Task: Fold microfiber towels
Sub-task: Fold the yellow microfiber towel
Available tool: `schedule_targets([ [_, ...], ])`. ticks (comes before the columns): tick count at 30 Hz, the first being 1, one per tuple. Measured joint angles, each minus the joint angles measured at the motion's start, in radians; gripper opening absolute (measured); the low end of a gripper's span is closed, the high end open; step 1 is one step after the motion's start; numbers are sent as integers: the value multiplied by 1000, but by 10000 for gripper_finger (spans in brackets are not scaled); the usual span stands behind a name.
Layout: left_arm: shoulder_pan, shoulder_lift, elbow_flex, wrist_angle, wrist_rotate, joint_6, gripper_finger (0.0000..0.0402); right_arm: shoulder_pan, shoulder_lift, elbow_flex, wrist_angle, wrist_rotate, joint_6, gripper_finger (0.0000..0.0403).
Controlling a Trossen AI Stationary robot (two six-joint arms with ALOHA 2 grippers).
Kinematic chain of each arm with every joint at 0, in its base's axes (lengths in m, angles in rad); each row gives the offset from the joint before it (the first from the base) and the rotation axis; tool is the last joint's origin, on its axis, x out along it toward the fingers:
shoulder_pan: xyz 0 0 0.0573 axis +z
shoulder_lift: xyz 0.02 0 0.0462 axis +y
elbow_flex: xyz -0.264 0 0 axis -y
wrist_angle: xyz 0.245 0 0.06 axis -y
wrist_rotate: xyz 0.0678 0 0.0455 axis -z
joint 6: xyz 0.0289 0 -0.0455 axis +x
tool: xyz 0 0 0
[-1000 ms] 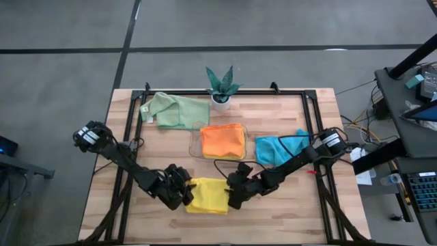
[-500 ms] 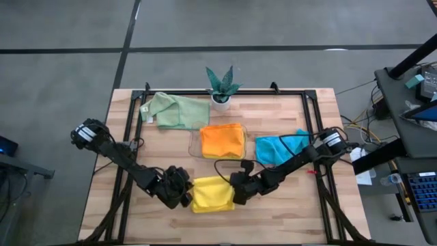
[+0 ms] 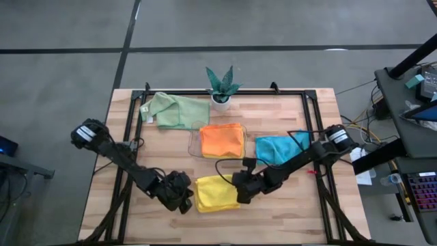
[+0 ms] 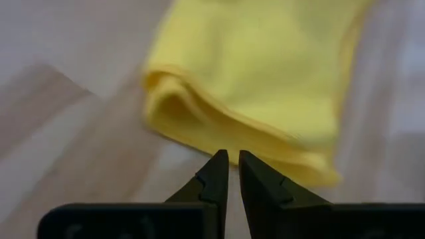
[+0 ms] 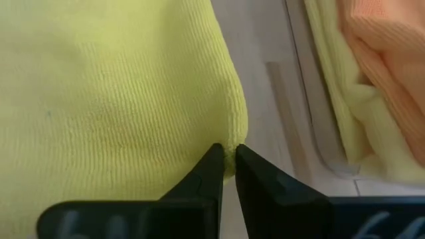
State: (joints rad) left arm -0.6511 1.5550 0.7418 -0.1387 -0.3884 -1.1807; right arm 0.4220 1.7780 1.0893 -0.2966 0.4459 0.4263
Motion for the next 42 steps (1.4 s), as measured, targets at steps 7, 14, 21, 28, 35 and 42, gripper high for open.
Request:
schedule_targets([
  [7,-34,-2,12,170,63,-16,26,10,-14,0,-10,0,-1,44],
  [14,-31,2,5,231,73,-184,88,16,-28,0,-23,1,-18,120],
  [21,-29,46,5,235,-36,-314,166,39,-54,-7,-44,4,-26,167],
  [28,-16,119,6,296,-59,-355,179,61,-56,-18,-70,28,-20,170],
  [35,-16,187,38,392,-32,-323,180,63,-57,-18,-66,30,-20,170],
  [42,-16,239,77,391,1,-293,177,65,-57,-19,-65,37,-15,170],
])
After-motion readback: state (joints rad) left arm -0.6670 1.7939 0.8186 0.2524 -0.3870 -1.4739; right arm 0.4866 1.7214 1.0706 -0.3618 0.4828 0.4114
